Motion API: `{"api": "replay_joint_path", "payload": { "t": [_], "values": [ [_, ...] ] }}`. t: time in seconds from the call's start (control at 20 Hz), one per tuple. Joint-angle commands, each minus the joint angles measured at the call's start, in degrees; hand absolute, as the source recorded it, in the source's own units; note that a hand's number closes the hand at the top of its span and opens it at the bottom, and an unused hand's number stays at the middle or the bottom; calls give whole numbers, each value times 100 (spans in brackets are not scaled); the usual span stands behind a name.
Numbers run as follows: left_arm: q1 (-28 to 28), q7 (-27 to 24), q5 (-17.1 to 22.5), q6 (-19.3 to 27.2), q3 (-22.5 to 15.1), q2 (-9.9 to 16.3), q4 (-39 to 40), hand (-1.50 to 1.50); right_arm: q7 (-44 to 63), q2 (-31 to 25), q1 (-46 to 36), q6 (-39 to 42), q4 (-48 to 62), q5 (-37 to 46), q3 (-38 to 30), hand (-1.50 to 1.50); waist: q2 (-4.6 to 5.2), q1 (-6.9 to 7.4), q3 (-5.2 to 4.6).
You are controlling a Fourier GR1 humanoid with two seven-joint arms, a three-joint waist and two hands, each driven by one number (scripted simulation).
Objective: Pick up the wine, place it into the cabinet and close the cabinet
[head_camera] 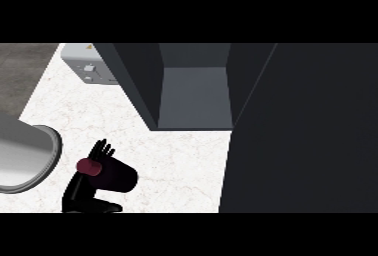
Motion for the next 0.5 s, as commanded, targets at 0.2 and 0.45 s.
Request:
{"api": "replay_joint_path", "payload": {
  "t": [0.2, 0.45],
  "values": [
    [-461, -798, -10, -609, 26, -9, 1291, -150, -118, -40, 532, 231, -557, -282, -18, -150, 2, -26, 0],
    [-499, -1023, -40, -492, -57, -152, 1359, -150, 48, 13, 163, 111, -363, -251, -140, -150, 0, 1, 0]
  ]
}}
